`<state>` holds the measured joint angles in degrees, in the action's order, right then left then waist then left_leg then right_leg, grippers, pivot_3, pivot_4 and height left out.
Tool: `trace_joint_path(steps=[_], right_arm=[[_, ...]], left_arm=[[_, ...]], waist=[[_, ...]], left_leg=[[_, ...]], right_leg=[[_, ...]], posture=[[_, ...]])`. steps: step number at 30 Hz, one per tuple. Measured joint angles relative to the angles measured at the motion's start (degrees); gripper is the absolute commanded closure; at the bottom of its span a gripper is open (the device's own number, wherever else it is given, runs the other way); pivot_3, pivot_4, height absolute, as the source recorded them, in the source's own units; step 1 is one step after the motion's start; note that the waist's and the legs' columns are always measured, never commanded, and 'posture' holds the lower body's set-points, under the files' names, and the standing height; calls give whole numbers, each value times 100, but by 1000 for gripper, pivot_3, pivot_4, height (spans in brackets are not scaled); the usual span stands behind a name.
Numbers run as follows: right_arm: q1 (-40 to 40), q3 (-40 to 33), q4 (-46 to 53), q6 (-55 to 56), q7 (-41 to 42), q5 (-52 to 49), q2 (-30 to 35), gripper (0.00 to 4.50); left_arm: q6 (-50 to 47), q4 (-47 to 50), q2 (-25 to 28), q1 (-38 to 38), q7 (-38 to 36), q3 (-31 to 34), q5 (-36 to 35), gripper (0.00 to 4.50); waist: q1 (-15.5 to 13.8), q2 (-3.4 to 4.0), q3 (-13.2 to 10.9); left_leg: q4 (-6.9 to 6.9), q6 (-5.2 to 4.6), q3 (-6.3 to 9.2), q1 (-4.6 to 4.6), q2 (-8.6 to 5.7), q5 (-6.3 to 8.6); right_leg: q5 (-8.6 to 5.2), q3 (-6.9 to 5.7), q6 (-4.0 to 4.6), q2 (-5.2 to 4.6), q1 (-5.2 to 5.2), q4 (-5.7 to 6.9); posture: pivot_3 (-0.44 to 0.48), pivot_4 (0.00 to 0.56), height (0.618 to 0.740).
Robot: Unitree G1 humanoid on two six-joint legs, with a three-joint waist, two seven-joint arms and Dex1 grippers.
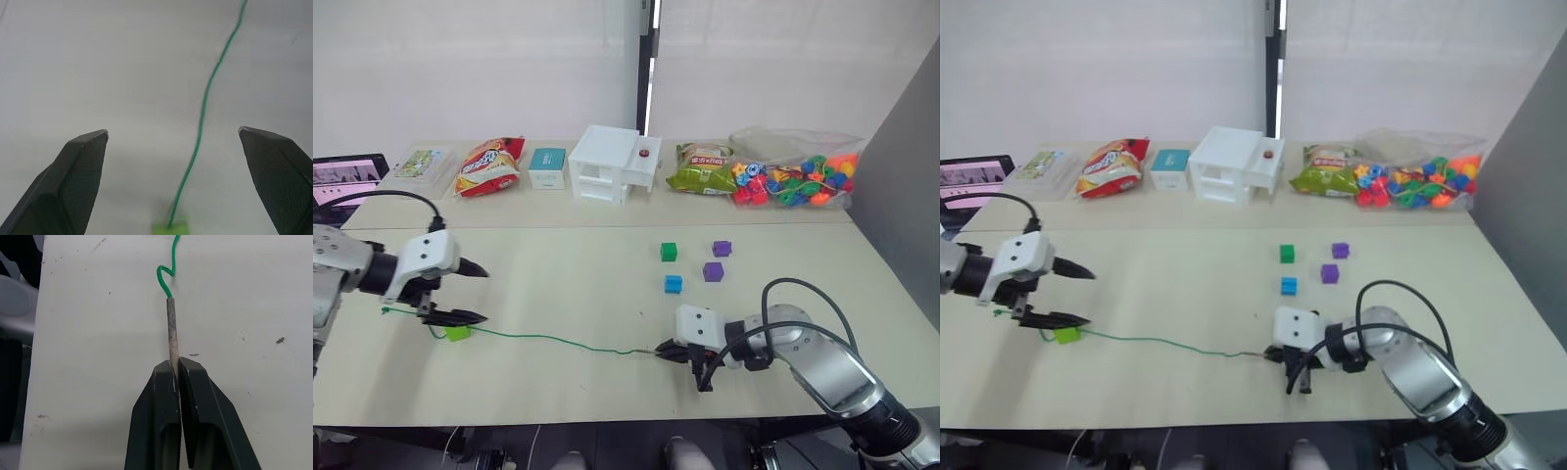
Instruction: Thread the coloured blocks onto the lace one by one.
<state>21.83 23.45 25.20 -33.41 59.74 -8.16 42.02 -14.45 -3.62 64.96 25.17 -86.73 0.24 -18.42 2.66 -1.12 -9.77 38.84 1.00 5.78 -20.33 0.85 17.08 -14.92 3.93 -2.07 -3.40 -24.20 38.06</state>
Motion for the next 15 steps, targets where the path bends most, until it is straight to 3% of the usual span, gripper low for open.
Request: trace_joint_path(steps=[3, 6, 11, 15], right_arm=[[43, 90, 0, -108, -20, 34, -38, 4500], [175, 211, 0, -251, -45, 84, -106, 4500], [274, 293, 12, -445, -128, 123, -194, 4500], [399, 319, 15, -621, -146, 153, -194, 4500]], left_arm=[[-626, 1157, -704, -425, 627, -181, -207, 7], [-969, 1931, -1733, -547, 1513, -899, 5, 7], [-1157, 2093, -2569, -330, 2305, -1771, 598, 7], [-1180, 1951, -2851, -213, 2512, -2248, 958, 7]], waist=[[-8, -1, 0], [-26, -3, 0], [-28, -6, 1], [-7, -6, 1]], left_leg=[[2, 0, 1, 0, 0, 0], [11, 0, 2, -6, -2, 0], [10, 0, 3, -4, -4, 0], [9, 0, 3, -2, -2, 0]], right_leg=[[0, 0, 0, 0, 1, 0], [1, 1, 0, -1, 3, -1], [2, 1, 1, 0, 4, 0], [2, 2, 1, 2, 2, 0]], posture=[[0, 150, 740], [0, 150, 740], [0, 150, 740], [0, 150, 740]])
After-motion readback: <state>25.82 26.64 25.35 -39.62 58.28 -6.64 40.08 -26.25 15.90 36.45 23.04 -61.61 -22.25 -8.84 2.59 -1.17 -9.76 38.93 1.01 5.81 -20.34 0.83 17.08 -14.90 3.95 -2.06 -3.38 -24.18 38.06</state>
